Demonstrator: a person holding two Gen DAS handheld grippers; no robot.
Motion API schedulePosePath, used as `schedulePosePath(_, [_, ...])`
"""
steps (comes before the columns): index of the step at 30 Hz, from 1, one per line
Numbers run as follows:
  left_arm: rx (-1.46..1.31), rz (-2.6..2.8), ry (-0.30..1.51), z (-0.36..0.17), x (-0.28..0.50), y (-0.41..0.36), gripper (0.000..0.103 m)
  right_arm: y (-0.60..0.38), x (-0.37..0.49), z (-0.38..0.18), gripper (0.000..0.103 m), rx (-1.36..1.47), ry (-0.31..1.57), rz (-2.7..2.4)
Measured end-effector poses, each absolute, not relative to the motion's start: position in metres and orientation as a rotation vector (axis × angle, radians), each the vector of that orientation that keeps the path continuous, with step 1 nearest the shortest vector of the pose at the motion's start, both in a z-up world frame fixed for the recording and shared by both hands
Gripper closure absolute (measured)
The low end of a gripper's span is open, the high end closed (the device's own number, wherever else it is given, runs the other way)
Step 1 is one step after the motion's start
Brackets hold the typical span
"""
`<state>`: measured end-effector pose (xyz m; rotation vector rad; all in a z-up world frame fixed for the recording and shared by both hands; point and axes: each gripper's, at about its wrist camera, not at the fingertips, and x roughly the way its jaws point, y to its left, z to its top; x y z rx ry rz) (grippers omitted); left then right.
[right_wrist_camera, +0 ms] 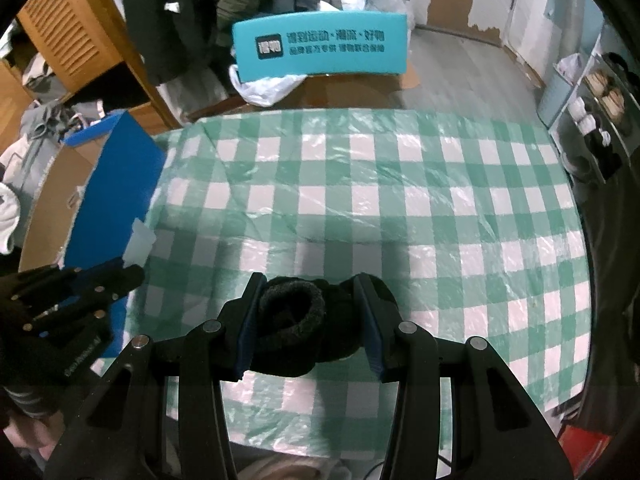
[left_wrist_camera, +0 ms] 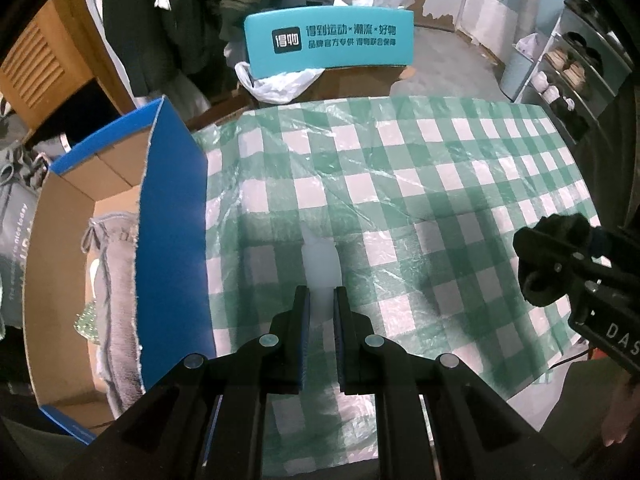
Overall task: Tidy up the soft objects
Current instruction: 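Lift the black item and white cloth and carry both toward the cardboard box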
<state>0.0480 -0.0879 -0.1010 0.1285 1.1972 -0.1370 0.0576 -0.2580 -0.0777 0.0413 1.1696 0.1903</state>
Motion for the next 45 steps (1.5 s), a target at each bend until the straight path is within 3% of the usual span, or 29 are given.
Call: schedulePosePath(45, [0.083,-0.053,1.083,-0.053,0.021,-0.009,0.092,-0.151,0.054,-0.016,0.059,-0.043,1.042,0.367])
